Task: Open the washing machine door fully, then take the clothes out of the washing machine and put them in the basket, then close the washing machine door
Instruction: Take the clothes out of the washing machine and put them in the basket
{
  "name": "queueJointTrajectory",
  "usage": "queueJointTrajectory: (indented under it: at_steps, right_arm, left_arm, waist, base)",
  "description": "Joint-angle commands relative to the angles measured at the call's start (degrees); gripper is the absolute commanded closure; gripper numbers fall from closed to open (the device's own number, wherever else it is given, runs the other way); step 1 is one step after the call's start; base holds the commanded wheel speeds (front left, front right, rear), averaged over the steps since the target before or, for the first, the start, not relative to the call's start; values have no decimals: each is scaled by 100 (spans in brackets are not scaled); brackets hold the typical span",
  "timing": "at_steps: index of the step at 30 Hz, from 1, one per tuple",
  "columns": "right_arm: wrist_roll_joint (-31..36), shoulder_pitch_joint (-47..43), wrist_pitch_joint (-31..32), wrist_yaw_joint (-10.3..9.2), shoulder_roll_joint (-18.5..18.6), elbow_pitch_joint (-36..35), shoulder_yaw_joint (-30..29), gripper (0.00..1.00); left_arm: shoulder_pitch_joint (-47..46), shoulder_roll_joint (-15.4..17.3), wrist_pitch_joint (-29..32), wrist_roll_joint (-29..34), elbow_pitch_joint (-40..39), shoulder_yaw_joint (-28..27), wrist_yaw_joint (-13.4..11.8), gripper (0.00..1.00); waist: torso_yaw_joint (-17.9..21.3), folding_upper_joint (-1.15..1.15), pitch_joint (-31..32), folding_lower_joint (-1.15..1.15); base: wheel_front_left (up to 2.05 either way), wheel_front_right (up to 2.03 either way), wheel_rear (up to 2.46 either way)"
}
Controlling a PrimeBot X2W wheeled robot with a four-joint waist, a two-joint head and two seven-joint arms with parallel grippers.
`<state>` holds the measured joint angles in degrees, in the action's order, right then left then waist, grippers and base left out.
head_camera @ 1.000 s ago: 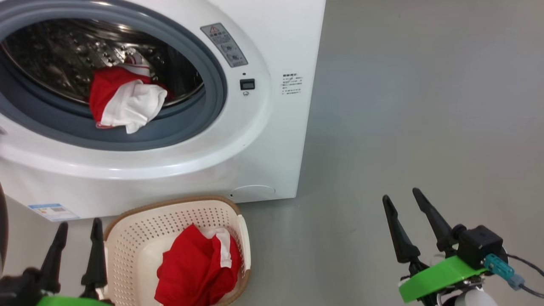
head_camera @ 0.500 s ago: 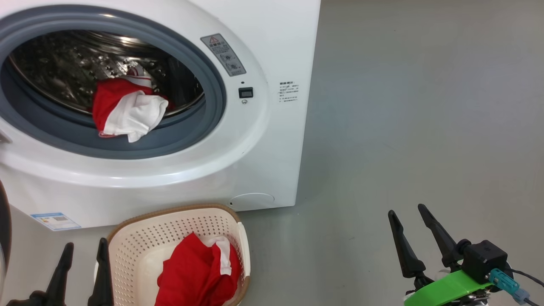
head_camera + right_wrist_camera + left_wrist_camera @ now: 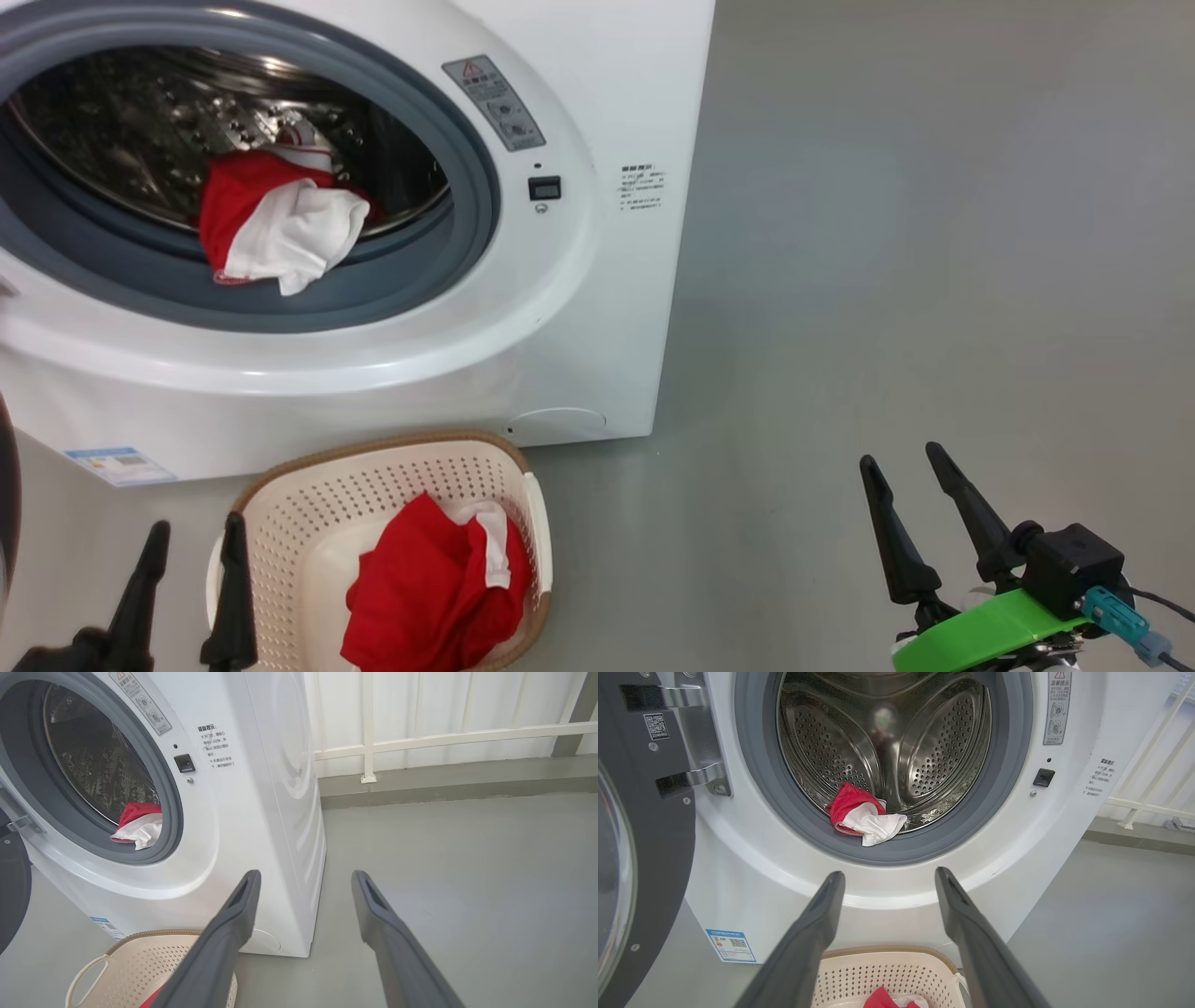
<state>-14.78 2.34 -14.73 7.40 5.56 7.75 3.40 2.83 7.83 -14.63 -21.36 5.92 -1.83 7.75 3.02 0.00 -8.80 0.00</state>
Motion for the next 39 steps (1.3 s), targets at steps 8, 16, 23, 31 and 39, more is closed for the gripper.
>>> queueJointTrajectory:
  at_steps: [8,16,23,31,39]
  right_arm:
    - [74,377,-27,9,-95,-250,187,0]
    - [175,816,-27,9,-201,-317,312,0]
    - [229,1168,-27,9,-259,-360,388,0]
    - [40,1375,-27,9,-267,-368,514,0]
    - [-33,1482,-27,9,-268,-385,640,0]
  left_arm:
    - [-1239,470,-37,-245,633,239,-26,0]
    - [-2810,923,197,-112,1646,655,-26,0]
    - [-4372,1135,542,207,2653,899,-113,0]
    - [-5654,1204,913,394,3896,1085,-201,0]
    - [-6587,1292,953,558,4936,1195,-387,0]
  waist:
    - [-23,0,-562,0]
    - [55,0,-1231,0]
    - [157,0,-1710,0]
    - [281,0,-1916,0]
    - [372,0,-2045,0]
  base:
    - [0,0,0]
    - [0,0,0]
    - [0,0,0]
    - [0,0,0]
    - [0,0,0]
